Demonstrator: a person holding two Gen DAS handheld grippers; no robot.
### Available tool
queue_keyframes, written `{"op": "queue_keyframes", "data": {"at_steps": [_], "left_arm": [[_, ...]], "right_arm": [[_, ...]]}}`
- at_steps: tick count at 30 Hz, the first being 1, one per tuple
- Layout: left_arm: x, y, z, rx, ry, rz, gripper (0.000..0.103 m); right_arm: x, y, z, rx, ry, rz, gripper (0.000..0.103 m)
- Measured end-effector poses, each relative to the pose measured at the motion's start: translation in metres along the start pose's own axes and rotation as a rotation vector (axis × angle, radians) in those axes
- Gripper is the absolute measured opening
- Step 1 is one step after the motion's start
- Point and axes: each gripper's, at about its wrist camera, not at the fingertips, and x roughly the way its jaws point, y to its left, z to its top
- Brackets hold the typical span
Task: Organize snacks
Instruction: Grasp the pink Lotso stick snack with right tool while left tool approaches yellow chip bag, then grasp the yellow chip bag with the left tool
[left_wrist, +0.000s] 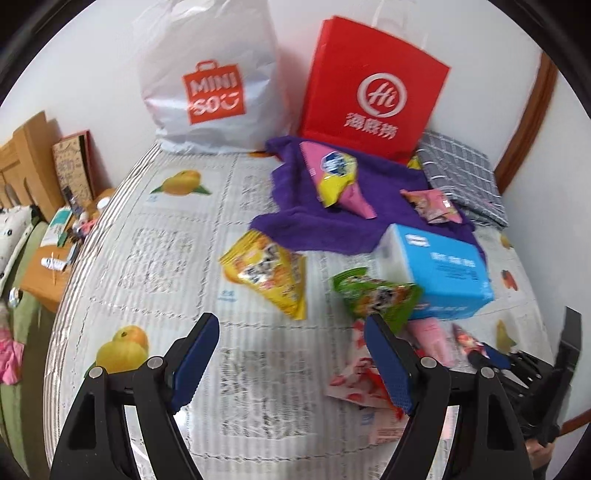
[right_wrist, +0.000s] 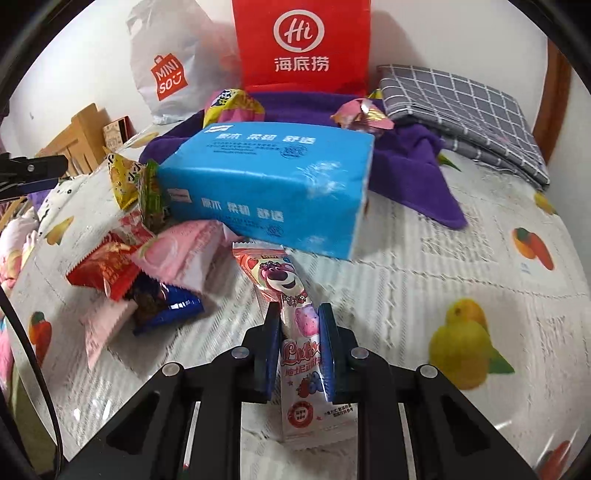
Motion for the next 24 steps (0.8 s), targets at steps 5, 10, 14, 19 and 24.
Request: {"op": "queue_keyframes", "data": {"at_steps": [5, 10, 14, 19, 24], "left_arm": [[0.016, 0.008, 0.002, -0.021, 0.025, 0.019, 0.078], [0.029, 0.005, 0.01, 0.009, 0.018, 0.053, 0.078], [0.043, 0.003, 0.019, 0.011, 0.018, 0.044, 0.078], [0.062, 0.008, 0.029, -0.009, 0.012, 0.057, 0.078], [0.08, 0.015, 0.034, -0.047, 0.03, 0.039, 0.078]], "right_arm": [[0.001, -0.005, -0.005, 0.02, -0.037, -0.009, 0.021], [0.003, -0.011, -0.003, 0.051, -0.043, 0.01, 0.021], [0.004, -0.011, -0.003, 0.057, -0.043, 0.014, 0.022], [0.004, -0.012, -0.003, 0.059, -0.043, 0.026, 0.024], [0.004, -0.015, -0.003, 0.072, -0.044, 0.046, 0.025]]}}
